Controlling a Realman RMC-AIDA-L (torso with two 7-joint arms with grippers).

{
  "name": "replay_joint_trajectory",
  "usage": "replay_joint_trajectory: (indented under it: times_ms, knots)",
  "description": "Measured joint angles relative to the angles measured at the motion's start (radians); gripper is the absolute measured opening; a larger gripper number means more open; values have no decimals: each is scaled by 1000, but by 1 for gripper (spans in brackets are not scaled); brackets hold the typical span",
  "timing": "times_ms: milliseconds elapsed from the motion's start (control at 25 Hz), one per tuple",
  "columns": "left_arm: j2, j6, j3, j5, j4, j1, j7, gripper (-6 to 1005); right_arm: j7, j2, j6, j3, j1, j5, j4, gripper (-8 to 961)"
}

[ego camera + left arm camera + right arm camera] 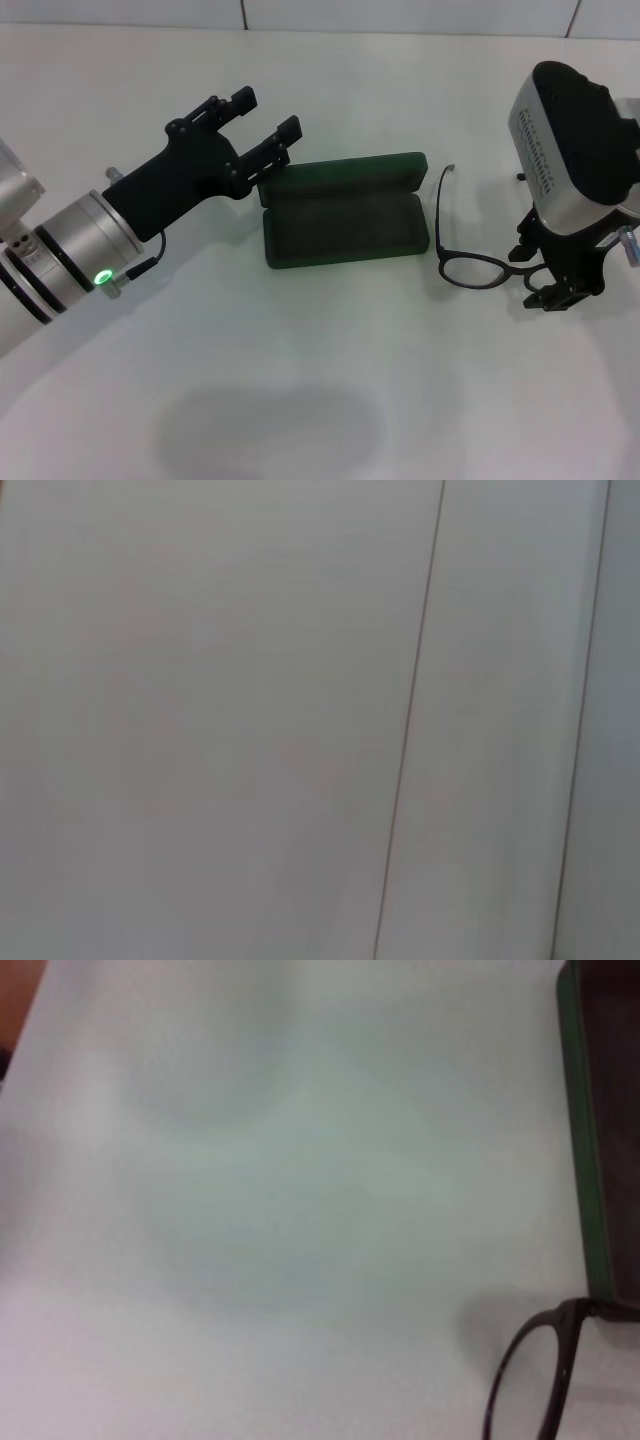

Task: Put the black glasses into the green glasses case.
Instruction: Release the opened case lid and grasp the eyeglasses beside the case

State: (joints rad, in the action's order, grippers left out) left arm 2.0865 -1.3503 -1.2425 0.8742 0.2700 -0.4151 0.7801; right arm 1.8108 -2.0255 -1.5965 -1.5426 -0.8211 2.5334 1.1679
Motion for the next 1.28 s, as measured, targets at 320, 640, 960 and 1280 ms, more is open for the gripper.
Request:
replay_joint_trajectory:
  times_ms: [320,640,960,1280]
  knots:
    - [1,7,0,1,0,-2,-1,723,5,-1,56,-46,2,8,-21,510]
    - [1,7,0,1,4,-3,-1,721,6,-2,116,-81,11,3,-42,480]
    - [1,8,0,4,3,-18,-1,719,7,-2,139,-84,11,-6,-64,373]
    - [2,18,0,8,1,-27,-1,717,7,-2,148,-85,6,-21,-82,294]
